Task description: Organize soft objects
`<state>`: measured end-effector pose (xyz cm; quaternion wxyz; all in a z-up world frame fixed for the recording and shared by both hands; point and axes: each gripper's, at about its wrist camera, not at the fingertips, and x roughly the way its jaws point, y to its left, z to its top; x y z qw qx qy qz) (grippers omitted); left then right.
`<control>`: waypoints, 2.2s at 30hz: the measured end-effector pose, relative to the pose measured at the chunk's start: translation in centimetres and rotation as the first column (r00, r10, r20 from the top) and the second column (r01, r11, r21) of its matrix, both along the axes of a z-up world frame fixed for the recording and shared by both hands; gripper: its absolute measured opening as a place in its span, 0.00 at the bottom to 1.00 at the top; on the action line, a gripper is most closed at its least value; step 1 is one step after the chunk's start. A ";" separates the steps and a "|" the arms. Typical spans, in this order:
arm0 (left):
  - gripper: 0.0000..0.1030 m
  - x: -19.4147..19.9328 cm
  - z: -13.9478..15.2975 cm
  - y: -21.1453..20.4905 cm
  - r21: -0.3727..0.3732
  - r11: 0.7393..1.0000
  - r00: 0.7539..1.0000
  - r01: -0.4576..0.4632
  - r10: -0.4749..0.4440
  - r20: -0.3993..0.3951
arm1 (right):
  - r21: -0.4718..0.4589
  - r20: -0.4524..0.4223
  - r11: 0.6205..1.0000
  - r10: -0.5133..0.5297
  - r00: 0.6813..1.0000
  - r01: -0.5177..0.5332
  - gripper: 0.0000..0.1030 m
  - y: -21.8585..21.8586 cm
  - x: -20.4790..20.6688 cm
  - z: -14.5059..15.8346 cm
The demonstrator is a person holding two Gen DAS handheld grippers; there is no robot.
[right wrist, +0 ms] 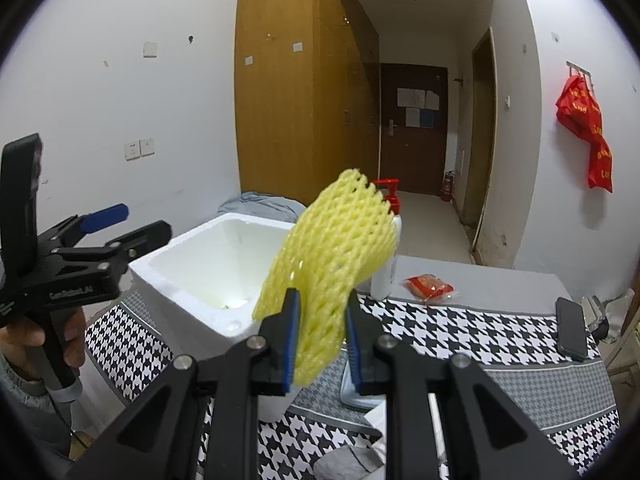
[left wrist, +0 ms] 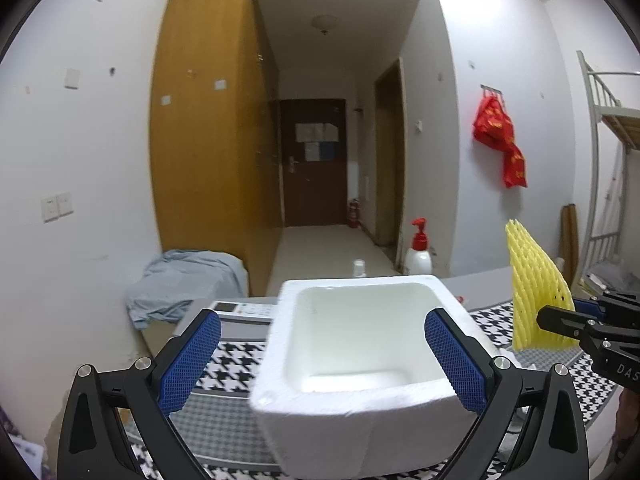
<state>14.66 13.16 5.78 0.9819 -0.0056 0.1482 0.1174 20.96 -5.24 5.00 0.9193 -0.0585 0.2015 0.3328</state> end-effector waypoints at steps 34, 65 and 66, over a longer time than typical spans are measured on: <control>0.99 -4.5 -2.3 2.8 -0.011 0.986 0.986 -0.166 0.166 -0.012 | -0.026 -0.012 0.983 0.184 0.983 -0.184 0.24 7.2 1.8 1.0; 0.99 -4.9 -2.7 3.7 -0.044 0.984 0.985 -0.171 0.170 -0.015 | -0.036 -0.010 0.979 0.203 0.979 -0.203 0.97 8.7 2.0 1.3; 0.99 -4.9 -2.8 3.7 -0.044 0.984 0.985 -0.172 0.172 -0.015 | -0.037 0.001 0.978 0.204 0.979 -0.204 0.98 8.5 1.7 1.4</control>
